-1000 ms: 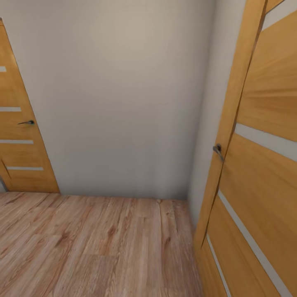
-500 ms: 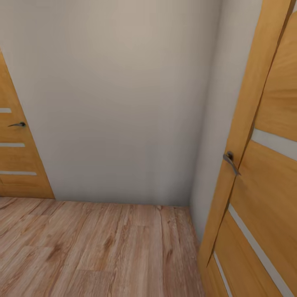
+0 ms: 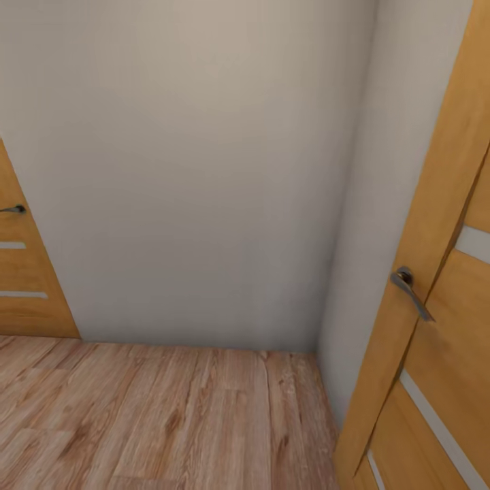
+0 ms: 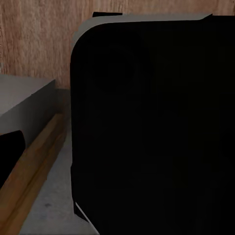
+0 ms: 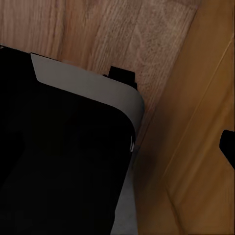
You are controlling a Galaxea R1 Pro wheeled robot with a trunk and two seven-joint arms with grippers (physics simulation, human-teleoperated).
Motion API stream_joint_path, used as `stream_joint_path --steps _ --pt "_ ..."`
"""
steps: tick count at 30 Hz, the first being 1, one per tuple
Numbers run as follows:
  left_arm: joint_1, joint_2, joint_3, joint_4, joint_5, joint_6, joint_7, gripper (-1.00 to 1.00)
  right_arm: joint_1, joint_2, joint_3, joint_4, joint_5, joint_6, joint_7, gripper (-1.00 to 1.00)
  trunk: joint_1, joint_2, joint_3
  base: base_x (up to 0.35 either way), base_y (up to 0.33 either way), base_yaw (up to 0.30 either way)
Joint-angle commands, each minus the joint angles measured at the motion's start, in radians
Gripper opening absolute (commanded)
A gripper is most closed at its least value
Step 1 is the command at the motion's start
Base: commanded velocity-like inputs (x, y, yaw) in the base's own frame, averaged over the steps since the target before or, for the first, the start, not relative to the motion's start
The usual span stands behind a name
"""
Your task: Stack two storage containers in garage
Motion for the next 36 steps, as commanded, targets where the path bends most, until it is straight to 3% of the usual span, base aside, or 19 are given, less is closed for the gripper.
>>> stream_joint_path --steps 1,36 --pt "0.0 0.0 0.001 0.0 0.003 -0.002 0.0 1.0 -0.001 0.0 0.008 0.001 -0.011 0.001 0.004 1.0 0.001 0.0 -0.001 0.319 0.0 0.007" --pt "0.0 0.0 0.001 0.0 0.003 -0.002 0.0 1.0 -0.001 -0.003 0.005 0.001 -0.012 -0.005 0.0 1.0 0.001 0.0 -0.001 0.319 0.0 0.247"
